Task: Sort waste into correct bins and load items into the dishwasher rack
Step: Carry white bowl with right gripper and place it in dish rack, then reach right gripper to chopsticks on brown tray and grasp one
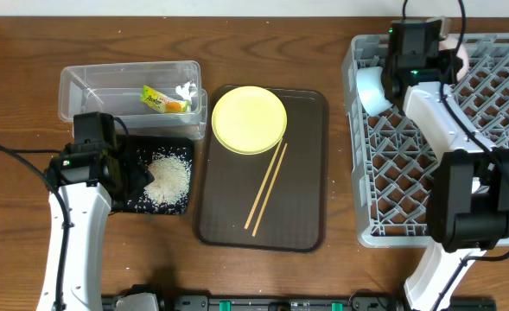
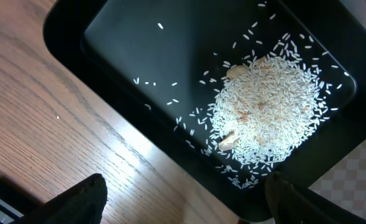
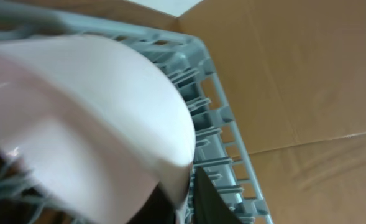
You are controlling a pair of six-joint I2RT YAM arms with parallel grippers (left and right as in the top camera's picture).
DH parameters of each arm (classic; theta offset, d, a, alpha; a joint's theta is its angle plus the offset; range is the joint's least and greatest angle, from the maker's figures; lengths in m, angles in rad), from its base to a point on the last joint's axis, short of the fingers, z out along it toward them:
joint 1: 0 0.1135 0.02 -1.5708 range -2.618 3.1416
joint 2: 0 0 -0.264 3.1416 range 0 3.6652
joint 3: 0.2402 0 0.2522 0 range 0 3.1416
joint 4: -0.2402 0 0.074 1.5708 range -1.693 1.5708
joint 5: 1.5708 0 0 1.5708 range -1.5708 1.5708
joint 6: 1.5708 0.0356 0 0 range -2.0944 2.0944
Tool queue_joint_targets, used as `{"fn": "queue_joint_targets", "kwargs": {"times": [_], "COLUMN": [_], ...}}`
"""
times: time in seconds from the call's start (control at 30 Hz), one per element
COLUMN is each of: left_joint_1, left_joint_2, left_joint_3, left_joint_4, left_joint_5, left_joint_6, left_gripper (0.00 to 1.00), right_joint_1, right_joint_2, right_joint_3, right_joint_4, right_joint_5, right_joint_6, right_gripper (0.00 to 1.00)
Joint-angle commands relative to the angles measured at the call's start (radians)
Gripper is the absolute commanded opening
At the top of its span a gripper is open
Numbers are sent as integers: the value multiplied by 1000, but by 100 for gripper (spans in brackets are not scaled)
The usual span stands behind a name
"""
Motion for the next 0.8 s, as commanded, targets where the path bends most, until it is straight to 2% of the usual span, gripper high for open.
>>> {"fn": "queue_joint_targets", "kwargs": {"times": [0.0, 0.1, 0.23, 0.4, 0.53, 0.63, 0.77], "left_joint_1": [5, 5, 5, 5, 5, 5, 5], "left_joint_2": [-3, -3, -3, -3, -3, -3, -3], "left_joint_3": [7, 7, 7, 7, 7, 7, 7], "left_joint_4": [-3, -3, -3, -3, -3, -3, -3], "left_joint_5": [-2, -2, -2, -2, -2, -2, -2], "left_joint_6": [-5, -5, -5, -5, -5, -5, -5], "left_gripper": [84, 84, 84, 84, 84, 84, 84], "right_joint_1": [29, 44, 51, 51, 52, 58, 72], "right_joint_2": [18, 18, 15, -38, -146, -245, -358], "right_joint_3": [2, 2, 2, 2, 2, 2, 2], "right_joint_4": [-31, -95, -203, -317, -344, -380, -448], "right_joint_5": [-8, -8, -13, -189, -364, -537, -885], "right_joint_6": [60, 94, 242, 333, 338, 338, 339], "right_gripper": [15, 21, 27, 34, 46, 52, 57]}}
